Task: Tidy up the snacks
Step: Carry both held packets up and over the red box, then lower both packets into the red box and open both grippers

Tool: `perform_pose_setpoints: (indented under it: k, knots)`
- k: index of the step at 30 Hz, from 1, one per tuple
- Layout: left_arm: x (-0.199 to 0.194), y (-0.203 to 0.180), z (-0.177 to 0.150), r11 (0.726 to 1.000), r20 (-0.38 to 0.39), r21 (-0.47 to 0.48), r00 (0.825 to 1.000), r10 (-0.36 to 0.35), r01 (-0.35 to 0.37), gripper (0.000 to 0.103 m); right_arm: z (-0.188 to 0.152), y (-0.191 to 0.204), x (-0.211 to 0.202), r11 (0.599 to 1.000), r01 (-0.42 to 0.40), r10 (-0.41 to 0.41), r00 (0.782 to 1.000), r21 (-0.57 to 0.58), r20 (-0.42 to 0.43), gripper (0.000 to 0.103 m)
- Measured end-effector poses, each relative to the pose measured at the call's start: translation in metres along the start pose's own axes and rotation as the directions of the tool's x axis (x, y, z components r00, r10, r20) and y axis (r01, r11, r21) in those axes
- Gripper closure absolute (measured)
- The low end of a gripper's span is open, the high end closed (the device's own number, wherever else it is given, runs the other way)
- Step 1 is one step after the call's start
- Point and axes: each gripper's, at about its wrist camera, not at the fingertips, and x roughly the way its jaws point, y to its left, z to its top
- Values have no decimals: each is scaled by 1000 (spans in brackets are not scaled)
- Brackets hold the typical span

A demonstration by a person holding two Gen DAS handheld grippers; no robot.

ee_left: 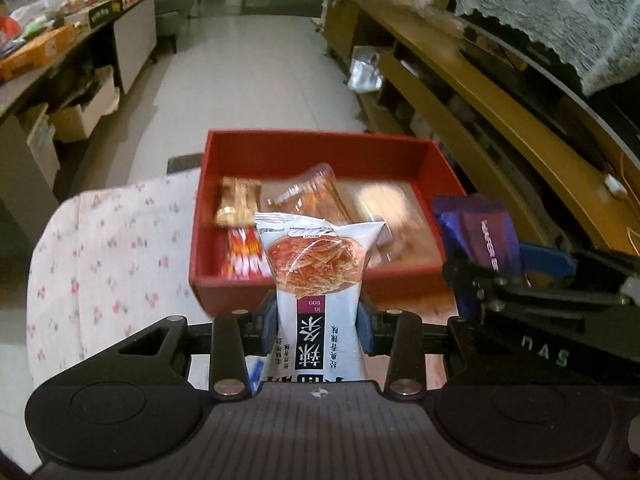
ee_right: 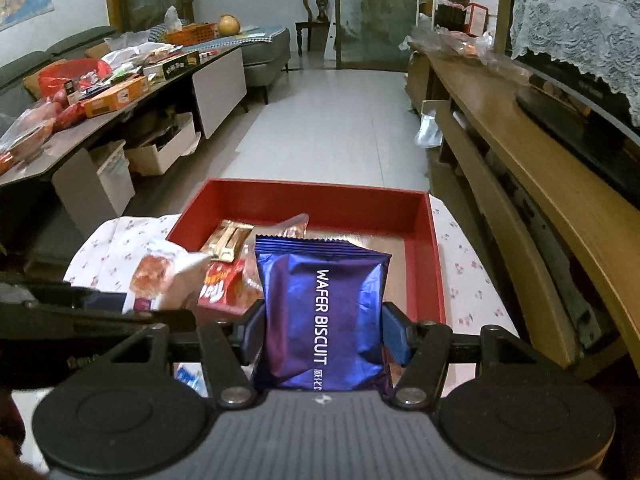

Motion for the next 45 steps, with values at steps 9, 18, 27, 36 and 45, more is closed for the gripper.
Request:
perform_pose_setpoints:
  k: [9,18,27,36,45]
  knots:
    - [31,0,34,1000,4,-10,1000,18,-18,57,32,-15,44,1000,15,-15,1000,24,1,31]
    - [61,-1,57,998,18,5,998,68,-68,57,49,-24,84,1000,13,-13,1000,23,-8,31]
    - [91,10,61,995,-14,-11,995,102,-102,57,48,-26,120,1000,-11,12,999,24,-38,31]
    - [95,15,63,992,-13,-39,993,119,-119,50,51,-30,129,999,-35,36,999,35,-23,30]
    - [77,20,70,992,22,-76,994,105,-103,37,63,-31,111,998,-34,32,999,57,33,23]
